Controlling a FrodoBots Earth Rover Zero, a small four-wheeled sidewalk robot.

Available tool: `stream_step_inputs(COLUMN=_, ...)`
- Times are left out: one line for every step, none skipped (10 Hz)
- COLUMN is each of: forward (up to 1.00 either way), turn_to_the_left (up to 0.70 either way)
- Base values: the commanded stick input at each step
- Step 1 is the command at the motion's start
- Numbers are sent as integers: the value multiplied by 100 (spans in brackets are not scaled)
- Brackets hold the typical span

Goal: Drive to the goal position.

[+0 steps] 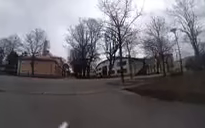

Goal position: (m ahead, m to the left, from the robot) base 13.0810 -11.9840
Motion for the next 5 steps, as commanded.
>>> stream_step_inputs(forward=100, turn_to_the_left=0)
stream_step_inputs(forward=100, turn_to_the_left=0)
stream_step_inputs(forward=100, turn_to_the_left=0)
stream_step_inputs(forward=100, turn_to_the_left=0)
stream_step_inputs(forward=100, turn_to_the_left=0)
